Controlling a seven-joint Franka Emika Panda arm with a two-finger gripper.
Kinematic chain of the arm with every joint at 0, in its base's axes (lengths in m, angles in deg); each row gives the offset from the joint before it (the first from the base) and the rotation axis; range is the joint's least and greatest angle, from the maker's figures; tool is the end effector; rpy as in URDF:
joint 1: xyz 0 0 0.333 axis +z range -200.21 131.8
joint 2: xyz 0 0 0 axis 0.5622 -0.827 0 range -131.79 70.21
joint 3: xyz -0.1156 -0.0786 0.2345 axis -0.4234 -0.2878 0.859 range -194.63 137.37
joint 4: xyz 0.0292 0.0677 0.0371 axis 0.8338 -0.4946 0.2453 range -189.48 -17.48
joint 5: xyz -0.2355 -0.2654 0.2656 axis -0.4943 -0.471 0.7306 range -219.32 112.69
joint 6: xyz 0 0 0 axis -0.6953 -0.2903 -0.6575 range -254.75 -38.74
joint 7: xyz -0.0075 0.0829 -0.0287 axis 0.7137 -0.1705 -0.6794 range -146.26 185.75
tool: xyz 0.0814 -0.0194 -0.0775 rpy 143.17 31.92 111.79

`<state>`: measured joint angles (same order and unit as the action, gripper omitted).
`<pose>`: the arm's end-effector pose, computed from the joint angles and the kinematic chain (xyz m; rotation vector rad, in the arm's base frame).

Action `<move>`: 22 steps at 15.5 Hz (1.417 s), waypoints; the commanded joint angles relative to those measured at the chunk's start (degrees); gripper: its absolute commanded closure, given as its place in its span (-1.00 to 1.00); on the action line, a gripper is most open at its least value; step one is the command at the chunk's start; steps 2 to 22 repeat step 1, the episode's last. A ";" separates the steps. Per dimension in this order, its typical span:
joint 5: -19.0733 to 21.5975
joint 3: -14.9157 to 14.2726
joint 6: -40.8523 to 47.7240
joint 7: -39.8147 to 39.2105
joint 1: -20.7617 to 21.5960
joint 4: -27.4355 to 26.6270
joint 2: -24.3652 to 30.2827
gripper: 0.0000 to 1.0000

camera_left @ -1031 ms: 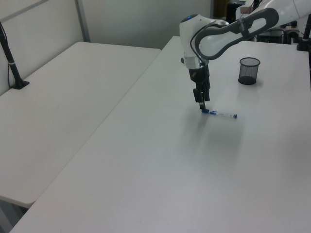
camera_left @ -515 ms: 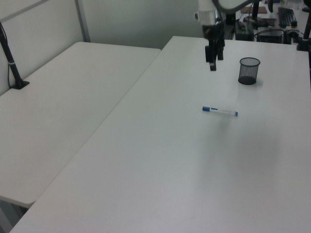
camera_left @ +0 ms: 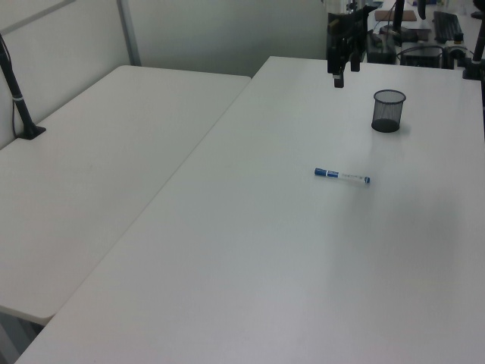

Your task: Remove the marker

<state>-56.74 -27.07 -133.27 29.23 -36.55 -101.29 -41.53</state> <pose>0.6524 -0.0166 0.4816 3.0664 -0.2663 -0.1282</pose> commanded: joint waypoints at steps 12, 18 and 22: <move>-0.80 -0.06 0.44 2.38 0.24 -1.92 1.86 -1.00; -0.80 -0.06 0.44 2.38 0.24 -1.92 1.86 -1.00; -0.80 -0.06 0.44 2.38 0.24 -1.92 1.86 -1.00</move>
